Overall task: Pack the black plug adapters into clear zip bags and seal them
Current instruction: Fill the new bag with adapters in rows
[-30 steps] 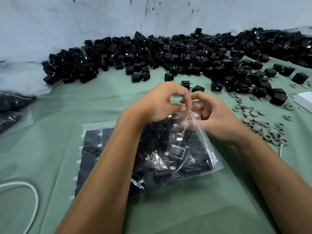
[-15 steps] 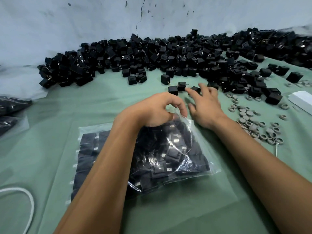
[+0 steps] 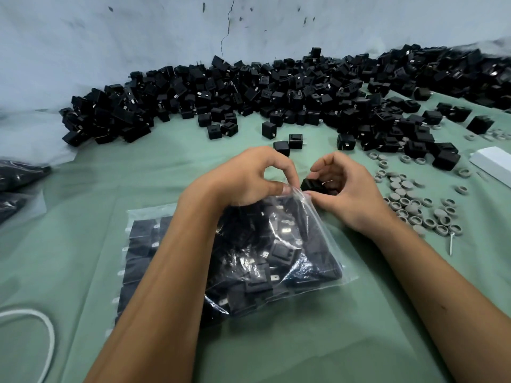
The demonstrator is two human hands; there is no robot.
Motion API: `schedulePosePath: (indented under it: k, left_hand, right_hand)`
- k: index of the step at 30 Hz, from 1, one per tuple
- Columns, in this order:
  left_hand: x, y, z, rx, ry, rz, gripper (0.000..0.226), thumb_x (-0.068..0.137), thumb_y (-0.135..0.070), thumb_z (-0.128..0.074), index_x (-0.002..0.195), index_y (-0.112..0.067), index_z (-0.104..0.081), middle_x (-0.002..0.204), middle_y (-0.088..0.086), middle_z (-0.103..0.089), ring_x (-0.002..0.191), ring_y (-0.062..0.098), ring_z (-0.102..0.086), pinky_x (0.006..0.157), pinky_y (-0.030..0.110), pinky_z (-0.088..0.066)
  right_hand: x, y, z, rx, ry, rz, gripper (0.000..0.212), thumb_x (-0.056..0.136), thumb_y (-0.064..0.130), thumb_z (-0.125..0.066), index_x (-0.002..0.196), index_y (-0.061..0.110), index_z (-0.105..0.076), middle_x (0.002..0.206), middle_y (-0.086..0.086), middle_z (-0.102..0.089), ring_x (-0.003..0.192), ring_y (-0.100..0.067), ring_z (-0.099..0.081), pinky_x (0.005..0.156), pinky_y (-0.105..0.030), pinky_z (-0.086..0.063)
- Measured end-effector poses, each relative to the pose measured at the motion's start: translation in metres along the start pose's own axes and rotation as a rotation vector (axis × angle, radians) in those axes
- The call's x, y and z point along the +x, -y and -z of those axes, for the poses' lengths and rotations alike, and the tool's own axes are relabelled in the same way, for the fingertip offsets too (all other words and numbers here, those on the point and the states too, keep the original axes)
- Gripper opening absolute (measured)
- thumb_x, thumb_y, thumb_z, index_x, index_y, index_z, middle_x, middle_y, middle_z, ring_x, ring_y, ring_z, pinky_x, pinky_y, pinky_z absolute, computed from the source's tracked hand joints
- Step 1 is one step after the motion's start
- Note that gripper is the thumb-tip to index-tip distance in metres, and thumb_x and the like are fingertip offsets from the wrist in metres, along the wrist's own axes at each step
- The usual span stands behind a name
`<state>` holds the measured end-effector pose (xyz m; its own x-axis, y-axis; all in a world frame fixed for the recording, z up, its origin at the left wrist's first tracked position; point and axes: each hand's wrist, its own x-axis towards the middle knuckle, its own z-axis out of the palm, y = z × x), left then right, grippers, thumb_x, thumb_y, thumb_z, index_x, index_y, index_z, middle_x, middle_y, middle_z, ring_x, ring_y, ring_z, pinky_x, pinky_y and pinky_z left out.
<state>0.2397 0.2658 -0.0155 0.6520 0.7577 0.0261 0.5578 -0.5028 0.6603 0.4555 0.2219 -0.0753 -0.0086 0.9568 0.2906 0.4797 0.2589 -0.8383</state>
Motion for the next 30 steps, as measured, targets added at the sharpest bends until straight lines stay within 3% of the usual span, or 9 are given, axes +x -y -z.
schedulePosePath:
  k: [4,9,15,19,21,23,24,26,30]
  left_hand:
    - [0.000,-0.005,0.001,0.002,-0.058,-0.044,0.009,0.092,-0.016,-0.075,0.093,-0.025,-0.078,0.110,-0.013,-0.065,0.107,-0.001,-0.058,0.097,0.025,-0.046]
    - [-0.001,-0.010,0.004,0.017,-0.100,-0.085,0.012,0.090,-0.013,-0.075,0.092,-0.025,-0.077,0.117,-0.001,-0.064,0.116,0.012,-0.057,0.100,0.048,-0.048]
    - [-0.003,-0.009,0.001,-0.041,-0.088,-0.046,0.013,0.091,-0.012,-0.075,0.093,-0.025,-0.077,0.115,-0.007,-0.064,0.114,0.009,-0.058,0.102,0.048,-0.049]
    - [-0.004,-0.011,0.002,-0.050,-0.087,-0.037,0.013,0.091,-0.014,-0.075,0.094,-0.026,-0.078,0.118,-0.007,-0.063,0.117,0.008,-0.057,0.104,0.045,-0.048]
    - [-0.004,-0.012,0.002,-0.057,-0.087,-0.032,0.013,0.091,-0.013,-0.075,0.094,-0.026,-0.078,0.119,-0.006,-0.062,0.118,0.008,-0.056,0.105,0.045,-0.048]
    - [-0.004,-0.012,0.002,-0.048,-0.088,-0.028,0.013,0.091,-0.013,-0.076,0.094,-0.025,-0.078,0.119,-0.004,-0.062,0.117,0.009,-0.056,0.105,0.045,-0.048]
    - [-0.004,-0.012,0.002,-0.044,-0.089,-0.026,0.013,0.091,-0.013,-0.076,0.094,-0.024,-0.078,0.120,-0.003,-0.062,0.117,0.009,-0.056,0.105,0.045,-0.048]
    - [-0.004,-0.011,0.002,-0.046,-0.092,-0.020,0.012,0.090,-0.013,-0.076,0.094,-0.024,-0.078,0.120,-0.003,-0.062,0.118,0.009,-0.056,0.105,0.045,-0.047]
    - [-0.003,-0.012,0.001,-0.043,-0.098,-0.021,0.012,0.090,-0.014,-0.076,0.093,-0.025,-0.079,0.120,-0.008,-0.062,0.119,0.006,-0.055,0.104,0.043,-0.048]
  right_hand:
    - [-0.001,0.010,0.007,0.131,0.097,0.087,0.053,0.069,0.020,-0.097,0.110,0.025,-0.065,0.103,0.002,-0.074,0.094,-0.010,-0.071,0.083,-0.052,-0.059]
    - [0.000,0.012,-0.004,0.294,0.282,0.152,0.072,0.066,0.022,-0.098,0.125,0.013,-0.058,0.111,-0.015,-0.070,0.105,-0.035,-0.069,0.095,-0.063,-0.053]
    - [-0.001,0.012,0.000,0.311,0.277,0.119,0.064,0.069,0.007,-0.093,0.124,0.008,-0.061,0.112,-0.018,-0.068,0.104,-0.038,-0.068,0.096,-0.054,-0.057]
    - [-0.002,0.015,0.000,0.148,0.203,0.135,0.045,0.076,0.017,-0.092,0.113,0.018,-0.066,0.092,-0.005,-0.077,0.072,-0.007,-0.063,0.066,-0.023,-0.048]
    - [-0.003,0.016,-0.004,0.148,0.203,0.148,0.044,0.077,0.020,-0.091,0.112,0.019,-0.066,0.089,-0.004,-0.078,0.069,-0.021,-0.065,0.064,-0.034,-0.047]
    - [-0.004,0.018,-0.011,0.180,0.214,0.148,0.046,0.078,0.019,-0.091,0.114,0.017,-0.063,0.089,-0.004,-0.079,0.077,-0.040,-0.070,0.077,-0.052,-0.054]
    - [-0.005,0.019,-0.015,0.183,0.217,0.148,0.047,0.078,0.019,-0.090,0.116,0.016,-0.062,0.090,-0.003,-0.080,0.082,-0.036,-0.073,0.085,-0.057,-0.054]
    - [-0.004,0.017,-0.017,0.183,0.213,0.126,0.049,0.078,0.021,-0.091,0.117,0.018,-0.062,0.090,-0.003,-0.080,0.084,-0.021,-0.076,0.088,-0.053,-0.055]
    - [-0.003,0.015,-0.011,0.208,0.175,0.068,0.048,0.078,0.027,-0.091,0.115,0.023,-0.062,0.088,-0.007,-0.079,0.060,-0.019,-0.067,0.058,-0.031,-0.047]
